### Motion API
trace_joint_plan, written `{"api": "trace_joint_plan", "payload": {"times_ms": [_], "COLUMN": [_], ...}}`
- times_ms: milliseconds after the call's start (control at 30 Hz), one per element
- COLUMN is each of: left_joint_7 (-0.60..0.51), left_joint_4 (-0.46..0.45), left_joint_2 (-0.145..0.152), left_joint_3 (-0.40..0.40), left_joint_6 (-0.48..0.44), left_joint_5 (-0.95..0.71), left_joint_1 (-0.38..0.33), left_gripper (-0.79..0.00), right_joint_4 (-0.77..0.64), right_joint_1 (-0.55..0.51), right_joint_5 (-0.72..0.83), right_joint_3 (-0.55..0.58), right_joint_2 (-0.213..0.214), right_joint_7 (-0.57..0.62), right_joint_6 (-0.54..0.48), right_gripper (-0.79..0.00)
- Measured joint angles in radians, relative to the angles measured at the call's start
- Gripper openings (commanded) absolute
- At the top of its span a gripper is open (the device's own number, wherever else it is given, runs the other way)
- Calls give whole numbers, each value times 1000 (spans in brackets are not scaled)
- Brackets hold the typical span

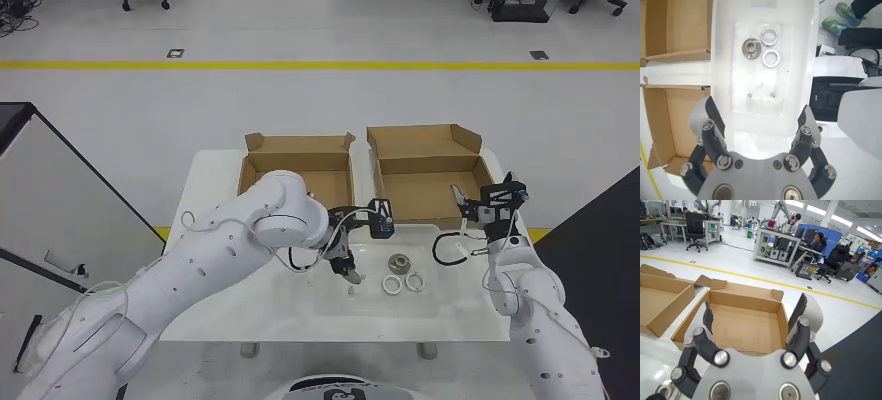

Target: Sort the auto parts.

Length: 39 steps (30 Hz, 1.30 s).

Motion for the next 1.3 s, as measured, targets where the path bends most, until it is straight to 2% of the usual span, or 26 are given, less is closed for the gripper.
{"api": "trace_joint_plan", "payload": {"times_ms": [200, 500, 700, 800, 900, 1033, 1200, 1300], "left_joint_7": [-12, -3, 14, 10, -5, -14, -17, -17], "left_joint_4": [80, 124, 135, 139, 140, 147, 155, 166], "left_joint_2": [-24, -44, -57, -63, -73, -88, -107, -117], "left_joint_3": [88, 147, 169, 183, 212, 242, 267, 284], "left_joint_6": [13, 6, 1, -5, 5, 15, 17, 17], "left_joint_5": [-26, 54, 83, 91, 103, 107, 101, 98], "left_joint_1": [-64, -74, -76, -76, -79, -84, -87, -91], "left_gripper": [0, 0, -129, -222, -209, -345, -348, -403], "right_joint_4": [0, 0, 0, 0, 0, 0, 0, 0], "right_joint_1": [0, 0, 0, 0, 0, 0, 0, 0], "right_joint_5": [0, 0, 0, 0, 0, 0, 0, 0], "right_joint_3": [0, 0, 0, 0, 0, 0, 0, 0], "right_joint_2": [0, 0, 0, 0, 0, 0, 0, 0], "right_joint_7": [0, 0, 0, 0, 0, 0, 0, 0], "right_joint_6": [0, 0, 0, 0, 0, 0, 0, 0], "right_gripper": [0, 0, 0, 0, 0, 0, 0, 0]}}
